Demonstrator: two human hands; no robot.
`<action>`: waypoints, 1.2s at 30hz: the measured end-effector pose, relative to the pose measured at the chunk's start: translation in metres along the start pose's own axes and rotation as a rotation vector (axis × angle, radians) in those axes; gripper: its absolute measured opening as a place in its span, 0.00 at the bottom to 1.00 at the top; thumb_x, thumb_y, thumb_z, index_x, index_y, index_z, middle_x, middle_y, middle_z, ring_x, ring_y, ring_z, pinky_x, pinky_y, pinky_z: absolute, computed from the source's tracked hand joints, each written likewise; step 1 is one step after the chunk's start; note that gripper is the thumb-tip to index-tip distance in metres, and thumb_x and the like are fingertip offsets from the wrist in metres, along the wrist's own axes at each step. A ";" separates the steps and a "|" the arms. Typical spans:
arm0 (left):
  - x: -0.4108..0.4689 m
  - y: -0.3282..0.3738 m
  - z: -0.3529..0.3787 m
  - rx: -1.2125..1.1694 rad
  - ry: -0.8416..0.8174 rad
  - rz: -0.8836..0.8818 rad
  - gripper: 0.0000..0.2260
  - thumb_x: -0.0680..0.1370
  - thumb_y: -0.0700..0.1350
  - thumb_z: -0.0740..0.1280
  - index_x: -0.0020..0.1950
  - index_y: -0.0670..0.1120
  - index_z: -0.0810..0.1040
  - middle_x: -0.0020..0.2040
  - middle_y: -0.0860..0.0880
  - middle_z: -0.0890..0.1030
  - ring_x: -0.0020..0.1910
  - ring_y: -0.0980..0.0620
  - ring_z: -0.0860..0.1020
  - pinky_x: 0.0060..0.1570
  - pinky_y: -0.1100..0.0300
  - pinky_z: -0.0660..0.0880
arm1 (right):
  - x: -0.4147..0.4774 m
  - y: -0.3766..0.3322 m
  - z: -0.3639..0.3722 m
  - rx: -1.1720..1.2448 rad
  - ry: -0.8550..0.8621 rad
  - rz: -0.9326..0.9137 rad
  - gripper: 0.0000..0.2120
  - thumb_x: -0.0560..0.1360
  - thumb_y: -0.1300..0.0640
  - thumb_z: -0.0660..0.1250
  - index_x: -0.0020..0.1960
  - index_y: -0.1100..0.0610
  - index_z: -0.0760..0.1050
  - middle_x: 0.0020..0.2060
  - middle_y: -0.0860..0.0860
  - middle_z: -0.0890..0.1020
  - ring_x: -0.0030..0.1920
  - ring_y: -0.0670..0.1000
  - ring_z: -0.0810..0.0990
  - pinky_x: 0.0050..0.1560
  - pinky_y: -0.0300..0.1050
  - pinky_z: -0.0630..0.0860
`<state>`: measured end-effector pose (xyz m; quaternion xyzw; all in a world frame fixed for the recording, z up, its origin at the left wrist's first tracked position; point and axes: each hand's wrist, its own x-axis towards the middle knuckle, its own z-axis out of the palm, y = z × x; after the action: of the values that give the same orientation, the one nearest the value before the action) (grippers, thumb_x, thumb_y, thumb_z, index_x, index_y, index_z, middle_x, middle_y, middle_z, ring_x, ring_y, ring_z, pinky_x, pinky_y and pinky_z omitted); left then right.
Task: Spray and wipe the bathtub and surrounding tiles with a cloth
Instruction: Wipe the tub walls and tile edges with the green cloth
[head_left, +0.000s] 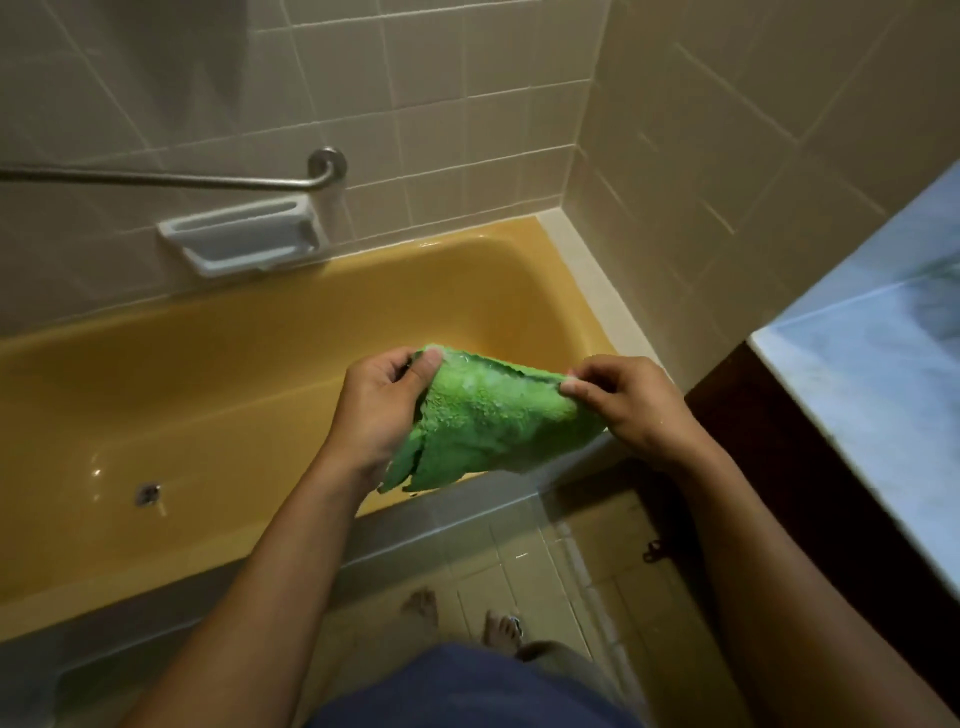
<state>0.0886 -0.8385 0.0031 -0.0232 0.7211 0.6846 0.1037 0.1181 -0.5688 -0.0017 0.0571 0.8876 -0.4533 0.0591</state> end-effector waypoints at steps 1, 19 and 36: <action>0.004 0.003 0.009 -0.020 -0.025 -0.042 0.28 0.75 0.61 0.71 0.51 0.34 0.78 0.44 0.43 0.76 0.43 0.45 0.72 0.46 0.47 0.70 | 0.002 0.004 -0.005 0.017 0.035 0.012 0.05 0.78 0.49 0.71 0.47 0.49 0.83 0.40 0.44 0.84 0.42 0.45 0.81 0.43 0.42 0.75; 0.123 0.009 0.070 0.118 -0.249 -0.083 0.09 0.85 0.50 0.64 0.50 0.48 0.80 0.49 0.48 0.82 0.50 0.49 0.80 0.54 0.51 0.75 | 0.034 0.064 -0.011 0.498 0.307 0.174 0.05 0.75 0.59 0.75 0.49 0.54 0.81 0.42 0.48 0.84 0.42 0.46 0.83 0.45 0.45 0.79; 0.190 -0.109 0.226 -0.038 -0.179 -0.399 0.06 0.85 0.49 0.64 0.52 0.51 0.80 0.52 0.54 0.84 0.54 0.48 0.81 0.44 0.47 0.80 | 0.031 0.173 -0.053 -0.074 0.573 -0.212 0.15 0.74 0.70 0.71 0.55 0.55 0.86 0.53 0.47 0.86 0.55 0.44 0.84 0.57 0.47 0.81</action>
<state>-0.0517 -0.6002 -0.1478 -0.1067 0.6771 0.6633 0.3003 0.1120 -0.4237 -0.1142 0.0873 0.8850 -0.3897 -0.2393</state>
